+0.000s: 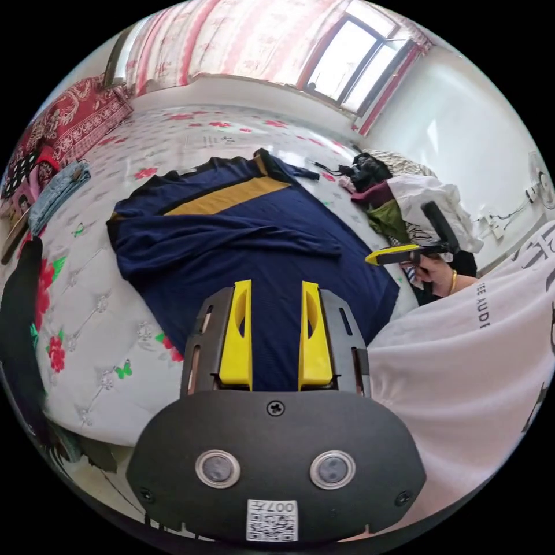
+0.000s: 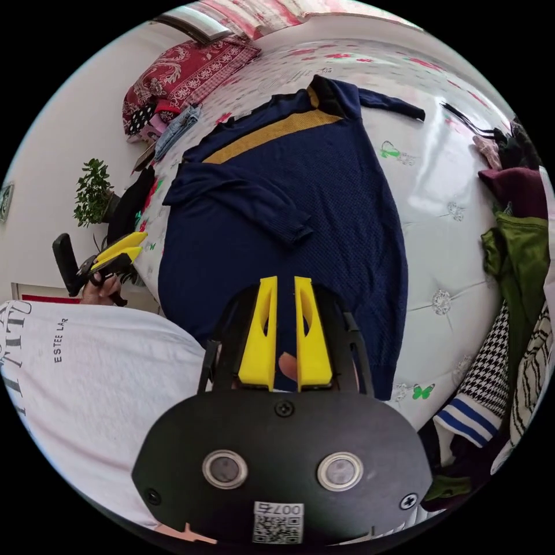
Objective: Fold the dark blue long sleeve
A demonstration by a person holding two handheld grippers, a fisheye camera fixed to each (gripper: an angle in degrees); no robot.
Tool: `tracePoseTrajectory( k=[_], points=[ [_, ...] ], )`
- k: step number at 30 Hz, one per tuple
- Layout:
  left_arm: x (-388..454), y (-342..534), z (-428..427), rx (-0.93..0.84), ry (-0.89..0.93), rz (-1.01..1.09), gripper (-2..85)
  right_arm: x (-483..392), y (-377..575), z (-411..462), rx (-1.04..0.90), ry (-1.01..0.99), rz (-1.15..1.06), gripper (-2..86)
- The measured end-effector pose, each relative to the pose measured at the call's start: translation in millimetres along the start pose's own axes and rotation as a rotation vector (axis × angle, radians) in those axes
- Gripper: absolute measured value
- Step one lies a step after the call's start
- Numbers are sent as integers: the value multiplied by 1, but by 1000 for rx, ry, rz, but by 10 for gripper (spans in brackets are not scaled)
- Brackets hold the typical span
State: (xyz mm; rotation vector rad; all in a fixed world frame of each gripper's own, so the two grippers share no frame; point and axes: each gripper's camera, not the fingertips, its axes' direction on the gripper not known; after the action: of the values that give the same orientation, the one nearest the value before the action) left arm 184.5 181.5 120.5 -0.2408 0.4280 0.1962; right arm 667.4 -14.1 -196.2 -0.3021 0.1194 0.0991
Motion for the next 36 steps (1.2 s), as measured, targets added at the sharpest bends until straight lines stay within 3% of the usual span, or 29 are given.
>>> tracePoseTrajectory(
  k=[5, 12, 17, 19, 23, 28, 30, 33, 36],
  points=[
    [-47, -50, 54, -62, -197, -18, 120, -6, -46, 2, 20, 30, -80, 44],
    [-107, -79, 141, -251, -269, -138, 100, -37, -82, 64, -146, 120, -212, 33],
    [-114, -74, 161, -210, -328, -149, 21, -70, -93, 13, 20, 231, -325, 8],
    [-112, -74, 167, -203, -342, -121, 10, -94, -93, -34, 150, 273, -426, 4],
    [-109, -76, 177, -213, -363, -67, -2, -115, -79, -65, 228, 326, -529, 0],
    [-120, -79, 182, -238, -329, -59, -2, -71, -66, 21, -58, 406, -384, 0],
    [-122, -79, 182, -259, -324, -39, 2, -47, -63, 49, -181, 232, -295, 1],
    [-124, -77, 174, -268, -335, -28, 21, -34, -74, 33, -71, 51, -203, 8],
    [-126, -75, 157, -206, -336, -59, 43, -31, -97, 17, 45, 75, -196, 27]
  ],
)
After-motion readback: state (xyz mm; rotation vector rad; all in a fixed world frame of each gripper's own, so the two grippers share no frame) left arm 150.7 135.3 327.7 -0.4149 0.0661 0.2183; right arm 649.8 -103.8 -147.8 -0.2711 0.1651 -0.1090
